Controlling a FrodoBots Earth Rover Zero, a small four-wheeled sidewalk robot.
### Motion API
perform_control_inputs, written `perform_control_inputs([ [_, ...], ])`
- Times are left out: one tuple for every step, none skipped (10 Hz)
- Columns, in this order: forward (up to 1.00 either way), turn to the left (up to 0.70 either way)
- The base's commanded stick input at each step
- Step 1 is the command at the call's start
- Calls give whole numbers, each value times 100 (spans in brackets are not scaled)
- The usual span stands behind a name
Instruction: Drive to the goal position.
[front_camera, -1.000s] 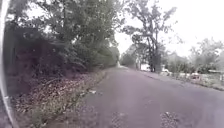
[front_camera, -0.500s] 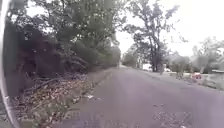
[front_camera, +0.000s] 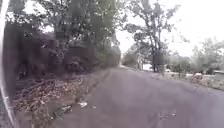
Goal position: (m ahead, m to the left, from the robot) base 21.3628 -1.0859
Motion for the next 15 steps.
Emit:
perform_control_inputs([
  [70, 0],
  [70, 0],
  [70, 0],
  [70, 0],
  [70, 0],
  [70, 0],
  [70, 0],
  [70, 0],
  [70, 0],
  [70, 0],
  [70, 0],
  [70, 0],
  [70, 0],
  [70, 0],
  [70, 0],
])
